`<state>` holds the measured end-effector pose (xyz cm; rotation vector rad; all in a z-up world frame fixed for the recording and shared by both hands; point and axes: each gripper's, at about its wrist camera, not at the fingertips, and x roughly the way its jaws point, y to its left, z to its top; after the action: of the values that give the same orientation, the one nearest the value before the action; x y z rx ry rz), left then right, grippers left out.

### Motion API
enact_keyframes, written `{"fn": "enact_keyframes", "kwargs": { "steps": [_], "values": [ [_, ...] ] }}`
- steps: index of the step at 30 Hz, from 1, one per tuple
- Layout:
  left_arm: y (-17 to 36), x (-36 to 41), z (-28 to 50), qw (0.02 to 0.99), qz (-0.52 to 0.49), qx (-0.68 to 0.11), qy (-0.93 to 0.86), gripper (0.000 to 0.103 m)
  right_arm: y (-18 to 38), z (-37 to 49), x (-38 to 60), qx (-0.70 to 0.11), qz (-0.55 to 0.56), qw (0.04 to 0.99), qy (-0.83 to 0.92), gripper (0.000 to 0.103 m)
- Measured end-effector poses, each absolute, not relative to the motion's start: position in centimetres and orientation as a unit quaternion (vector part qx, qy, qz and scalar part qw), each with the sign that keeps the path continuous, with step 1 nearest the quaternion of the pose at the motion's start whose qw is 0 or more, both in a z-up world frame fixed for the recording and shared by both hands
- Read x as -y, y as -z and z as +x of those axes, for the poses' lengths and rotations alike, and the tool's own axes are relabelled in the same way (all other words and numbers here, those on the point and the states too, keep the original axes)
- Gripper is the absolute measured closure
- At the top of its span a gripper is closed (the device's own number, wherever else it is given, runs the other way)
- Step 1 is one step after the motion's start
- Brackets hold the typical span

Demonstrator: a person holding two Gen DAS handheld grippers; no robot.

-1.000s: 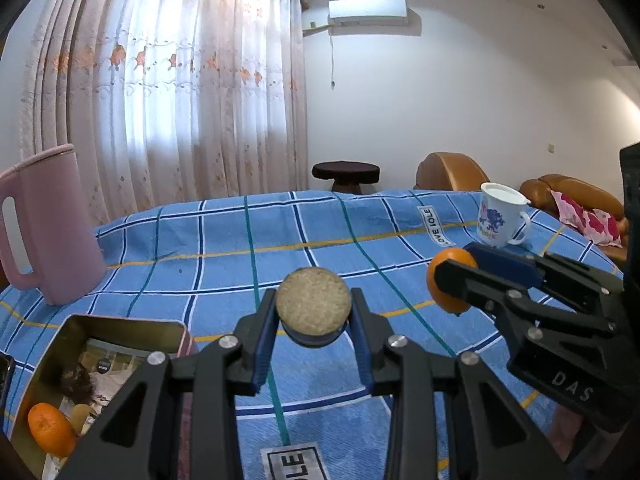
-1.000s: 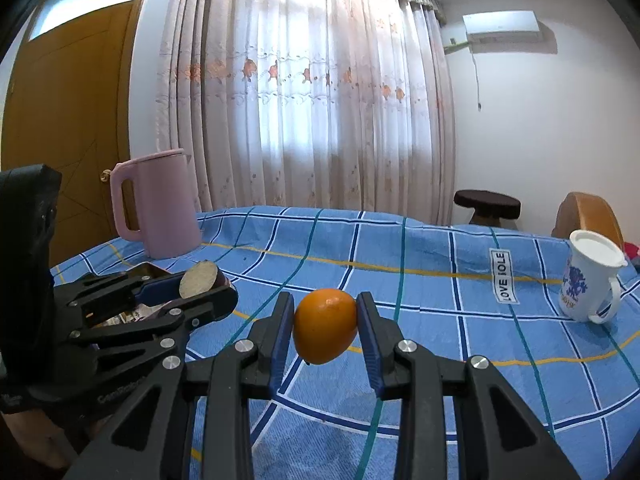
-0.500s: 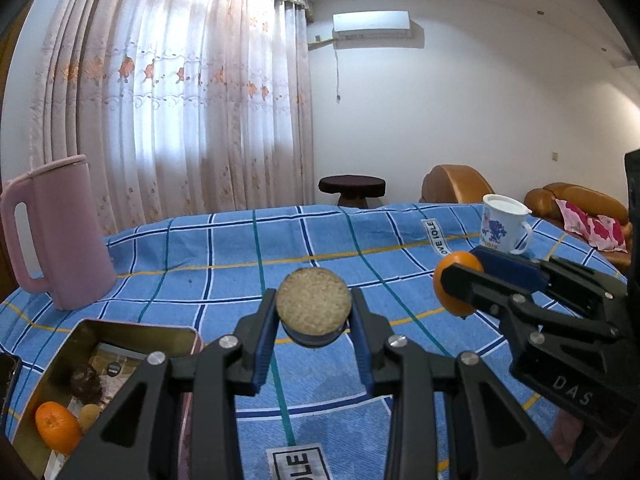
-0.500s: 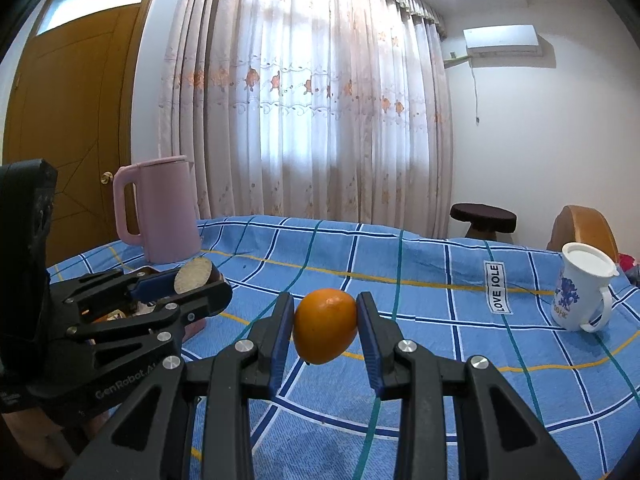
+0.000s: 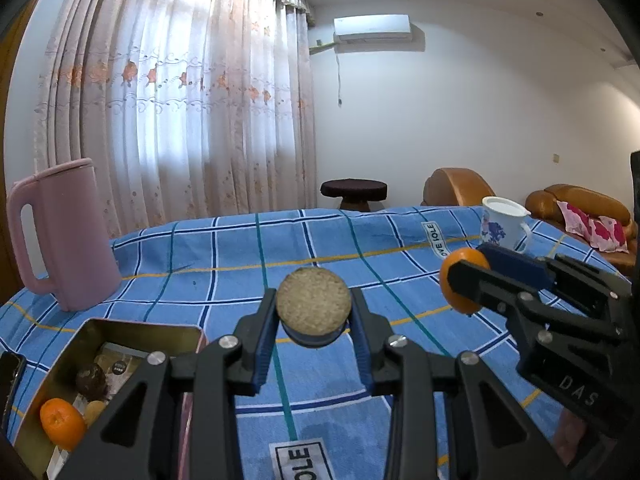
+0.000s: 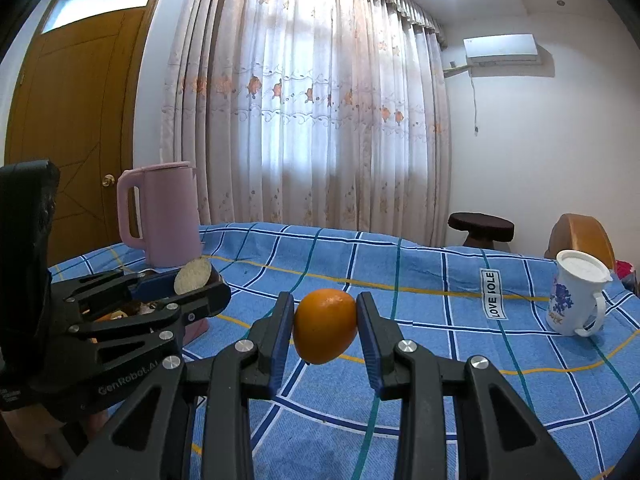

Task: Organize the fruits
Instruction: 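Carry the cake and small orange over the tin box with both grippers, then open both grippers to drop the cake and orange into the box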

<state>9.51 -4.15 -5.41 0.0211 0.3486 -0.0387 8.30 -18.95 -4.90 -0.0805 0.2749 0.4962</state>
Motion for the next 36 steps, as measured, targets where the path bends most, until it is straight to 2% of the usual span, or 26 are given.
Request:
{"fn": "enact_keyframes", "kwargs": {
  "steps": [13, 28, 36],
  "values": [
    [5.6, 1.4, 7.2, 0.977, -0.014, -0.210, 0.023, 0.067, 4.2, 8.2, 17.4, -0.163, -0.018, 0.947, -0.276, 0.069],
    [3.9, -6.2, 2.9, 0.972, -0.017, -0.230, -0.056, 0.067, 1.5, 7.5, 8.0, -0.164, -0.033, 0.908, -0.384, 0.069],
    [5.2, -10.2, 2.3, 0.962, -0.041, -0.252, -0.095, 0.067, 2.0, 7.7, 3.4, -0.206, -0.047, 0.880, -0.425, 0.069]
  ]
}}
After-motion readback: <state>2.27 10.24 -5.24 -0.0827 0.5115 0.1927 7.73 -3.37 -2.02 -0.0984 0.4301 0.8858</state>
